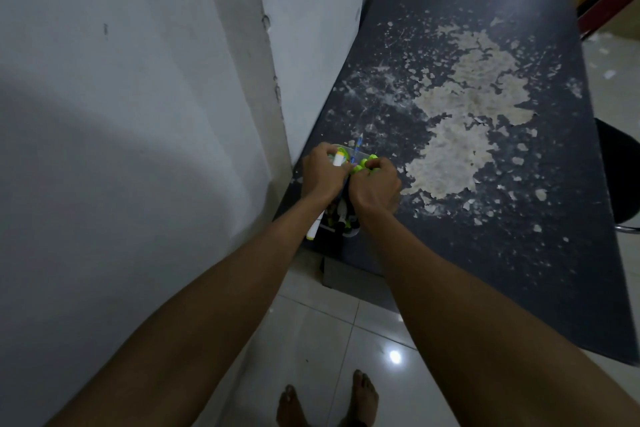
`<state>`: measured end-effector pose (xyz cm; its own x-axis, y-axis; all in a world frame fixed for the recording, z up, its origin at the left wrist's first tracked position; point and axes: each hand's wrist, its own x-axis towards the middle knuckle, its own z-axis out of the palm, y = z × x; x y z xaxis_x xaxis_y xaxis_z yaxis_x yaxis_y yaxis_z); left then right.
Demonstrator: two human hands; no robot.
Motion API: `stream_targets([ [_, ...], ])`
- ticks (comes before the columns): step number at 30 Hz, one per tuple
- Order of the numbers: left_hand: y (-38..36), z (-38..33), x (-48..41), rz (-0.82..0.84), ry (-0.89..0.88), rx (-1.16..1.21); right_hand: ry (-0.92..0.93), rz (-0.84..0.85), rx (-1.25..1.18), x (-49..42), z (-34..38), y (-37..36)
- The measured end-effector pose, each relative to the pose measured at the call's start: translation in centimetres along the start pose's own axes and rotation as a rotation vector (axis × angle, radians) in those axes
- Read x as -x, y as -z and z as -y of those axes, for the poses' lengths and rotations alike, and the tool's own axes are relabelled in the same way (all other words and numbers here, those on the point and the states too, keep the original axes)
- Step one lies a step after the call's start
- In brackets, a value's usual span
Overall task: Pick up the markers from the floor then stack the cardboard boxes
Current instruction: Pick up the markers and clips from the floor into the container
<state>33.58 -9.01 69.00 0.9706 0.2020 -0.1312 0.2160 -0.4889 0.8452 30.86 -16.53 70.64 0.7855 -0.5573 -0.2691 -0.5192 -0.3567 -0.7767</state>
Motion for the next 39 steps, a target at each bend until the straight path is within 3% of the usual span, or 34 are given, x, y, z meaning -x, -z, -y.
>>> stream_targets([
  [4, 0.2, -0.1, 0.7, 0.027, -0.109, 0.06, 0.025, -0.004, 0.013, -0.1, -0.2, 0.1],
  [9, 0.1, -0.9, 1.2, 0.071, -0.064, -0.001, 0.034, -0.01, -0.001, -0.3, -0.6, 0.1],
  [17, 0.3, -1.6, -0.2, -0.05, -0.185, -0.008, 0.018, -0.034, 0.007, -0.5, -1.1, -0.1],
  [29, -0.4, -0.2, -2.2, 0.083, -0.07, -0.189, 0.004, 0.012, 0.02, -1.5, -1.7, 0.2],
  [39, 0.0, 1.7, -0.5, 0.032, -0.077, -0.214, -0.005, 0.022, 0.004, -1.2, -1.9, 0.1],
])
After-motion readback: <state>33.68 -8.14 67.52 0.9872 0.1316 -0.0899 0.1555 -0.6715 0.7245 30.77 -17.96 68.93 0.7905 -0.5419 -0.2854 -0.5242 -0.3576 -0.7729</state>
